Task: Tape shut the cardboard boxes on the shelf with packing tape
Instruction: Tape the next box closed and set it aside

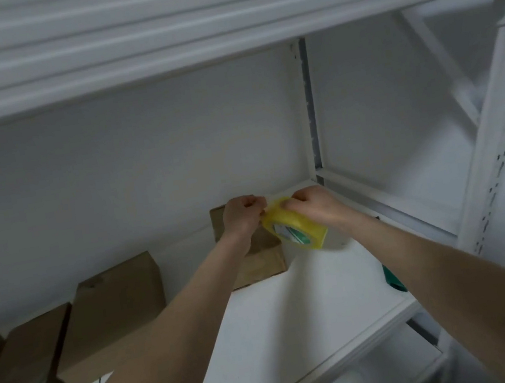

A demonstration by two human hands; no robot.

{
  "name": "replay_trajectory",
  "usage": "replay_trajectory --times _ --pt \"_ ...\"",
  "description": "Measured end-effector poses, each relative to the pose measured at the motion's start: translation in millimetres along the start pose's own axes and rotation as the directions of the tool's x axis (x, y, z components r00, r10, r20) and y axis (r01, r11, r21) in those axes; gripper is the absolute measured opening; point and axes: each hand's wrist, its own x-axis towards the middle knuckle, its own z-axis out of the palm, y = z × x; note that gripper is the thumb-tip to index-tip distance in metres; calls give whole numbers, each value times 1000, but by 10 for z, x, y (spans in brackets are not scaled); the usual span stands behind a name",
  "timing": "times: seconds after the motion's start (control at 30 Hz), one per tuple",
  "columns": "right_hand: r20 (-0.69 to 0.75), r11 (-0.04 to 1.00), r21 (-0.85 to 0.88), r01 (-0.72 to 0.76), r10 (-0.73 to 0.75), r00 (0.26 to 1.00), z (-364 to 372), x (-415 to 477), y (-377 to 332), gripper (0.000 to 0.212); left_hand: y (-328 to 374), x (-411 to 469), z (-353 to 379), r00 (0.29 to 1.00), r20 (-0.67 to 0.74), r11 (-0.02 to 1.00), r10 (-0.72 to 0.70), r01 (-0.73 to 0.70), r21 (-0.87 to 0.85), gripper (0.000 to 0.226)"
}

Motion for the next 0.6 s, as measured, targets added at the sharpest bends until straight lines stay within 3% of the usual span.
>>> replay_trajectory --times 0.13,0.33,0.6 --pt "-3 986 156 -58 59 998 -9 12 -42 34 55 18 -44 1000 5 1000 -8 8 -2 15" --pt "-46 970 -213 -118 110 993 -134 111 -163 54 70 33 -65 998 -4 993 -62 61 -104 15" --pt "-54 920 -342 -193 186 981 -139 133 -244 59 41 77 -180 994 5 981 -110 110 -160 23"
